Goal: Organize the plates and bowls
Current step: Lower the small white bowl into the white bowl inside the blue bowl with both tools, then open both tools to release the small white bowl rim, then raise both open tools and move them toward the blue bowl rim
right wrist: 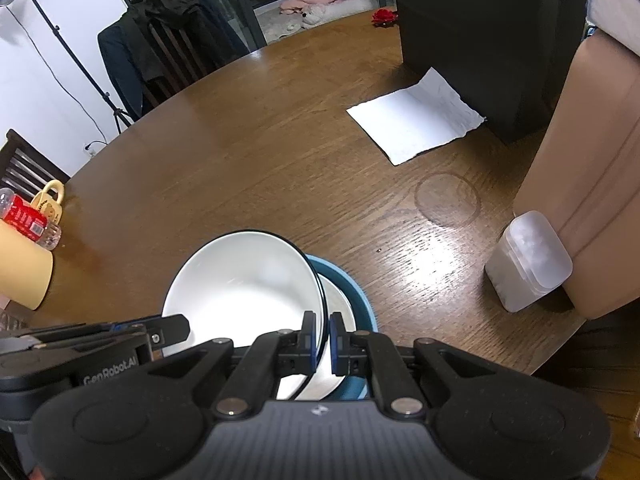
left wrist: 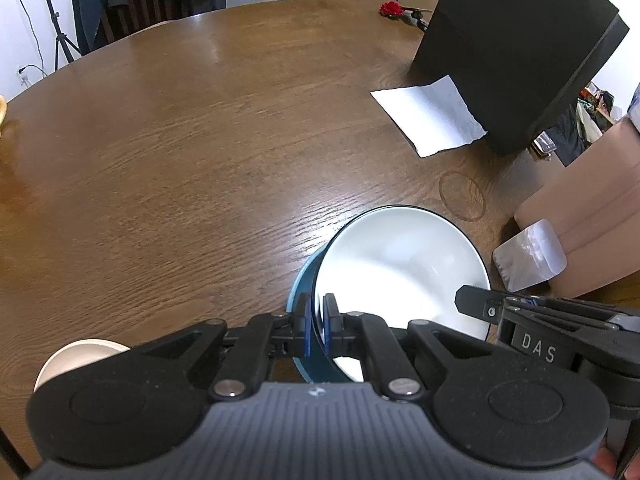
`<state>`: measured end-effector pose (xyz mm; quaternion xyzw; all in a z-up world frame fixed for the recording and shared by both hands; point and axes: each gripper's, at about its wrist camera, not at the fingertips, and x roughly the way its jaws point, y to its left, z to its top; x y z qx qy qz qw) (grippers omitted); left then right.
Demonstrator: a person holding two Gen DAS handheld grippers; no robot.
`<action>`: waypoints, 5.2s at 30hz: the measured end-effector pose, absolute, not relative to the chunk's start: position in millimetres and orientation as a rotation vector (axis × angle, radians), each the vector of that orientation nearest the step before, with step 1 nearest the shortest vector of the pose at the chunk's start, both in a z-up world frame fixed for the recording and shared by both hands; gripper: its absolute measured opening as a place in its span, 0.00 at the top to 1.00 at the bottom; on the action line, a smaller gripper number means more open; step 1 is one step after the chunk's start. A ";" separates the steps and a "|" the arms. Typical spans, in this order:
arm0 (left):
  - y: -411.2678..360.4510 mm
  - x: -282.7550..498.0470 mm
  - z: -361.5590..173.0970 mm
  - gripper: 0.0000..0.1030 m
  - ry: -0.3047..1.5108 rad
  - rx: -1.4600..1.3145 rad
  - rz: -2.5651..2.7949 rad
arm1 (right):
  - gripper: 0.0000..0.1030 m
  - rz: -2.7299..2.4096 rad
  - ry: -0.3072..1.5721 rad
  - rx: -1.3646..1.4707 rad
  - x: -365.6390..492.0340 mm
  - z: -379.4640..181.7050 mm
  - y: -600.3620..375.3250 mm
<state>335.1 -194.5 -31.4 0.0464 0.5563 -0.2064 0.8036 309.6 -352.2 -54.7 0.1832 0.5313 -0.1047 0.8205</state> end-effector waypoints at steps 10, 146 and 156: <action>-199.8 337.1 -41.8 0.94 1.198 0.117 -0.450 | 0.94 -0.228 1.149 0.394 312.1 -67.1 -357.2; -47.2 233.7 -0.1 0.00 0.862 -0.067 -0.385 | 0.00 -0.122 0.806 0.025 202.9 -3.0 -257.4; -76.5 237.4 -5.6 0.00 0.895 -0.072 -0.377 | 0.00 -0.085 0.864 0.073 211.0 -7.9 -291.2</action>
